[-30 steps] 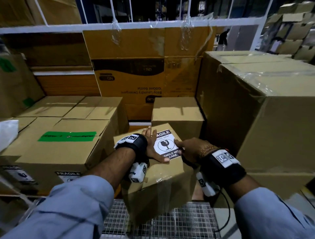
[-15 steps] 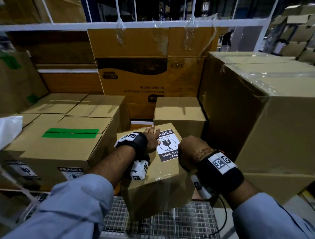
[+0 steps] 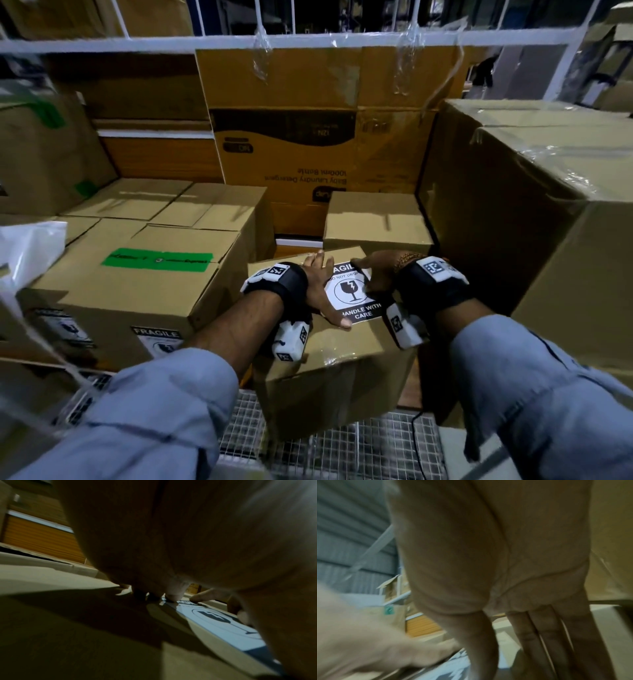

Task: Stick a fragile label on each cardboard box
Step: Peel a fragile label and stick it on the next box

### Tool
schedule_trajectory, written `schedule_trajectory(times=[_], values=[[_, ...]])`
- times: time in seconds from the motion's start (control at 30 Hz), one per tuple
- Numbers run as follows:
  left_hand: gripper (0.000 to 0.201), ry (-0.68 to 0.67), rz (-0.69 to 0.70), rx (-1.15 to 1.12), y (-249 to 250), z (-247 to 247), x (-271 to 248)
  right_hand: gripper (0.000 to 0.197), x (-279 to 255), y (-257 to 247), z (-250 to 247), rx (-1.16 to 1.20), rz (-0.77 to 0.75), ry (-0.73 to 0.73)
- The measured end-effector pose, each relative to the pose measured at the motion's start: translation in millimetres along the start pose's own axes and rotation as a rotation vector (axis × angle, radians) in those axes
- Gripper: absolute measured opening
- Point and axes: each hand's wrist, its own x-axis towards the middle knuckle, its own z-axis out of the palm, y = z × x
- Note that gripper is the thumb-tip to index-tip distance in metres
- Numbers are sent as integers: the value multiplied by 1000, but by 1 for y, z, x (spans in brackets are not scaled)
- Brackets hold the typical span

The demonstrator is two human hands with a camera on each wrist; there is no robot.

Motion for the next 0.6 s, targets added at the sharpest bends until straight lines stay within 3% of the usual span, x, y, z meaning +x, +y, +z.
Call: schedule_trajectory(times=[0.37, 0.43, 0.5, 0.57, 0.6], values=[[153, 17, -13, 9, -1, 3, 2, 114, 7, 17, -12, 142, 20, -147], [151, 28, -5, 9, -2, 3, 1, 106, 10, 23, -7, 203, 28, -172], [148, 34, 9, -3, -2, 4, -2, 81, 10, 27, 3, 320, 33, -201], [140, 45, 25, -21, -4, 5, -2, 54, 11, 32, 15, 487, 55, -95], [132, 53, 27, -35, -4, 5, -1, 50, 12, 34, 19, 503, 73, -67]])
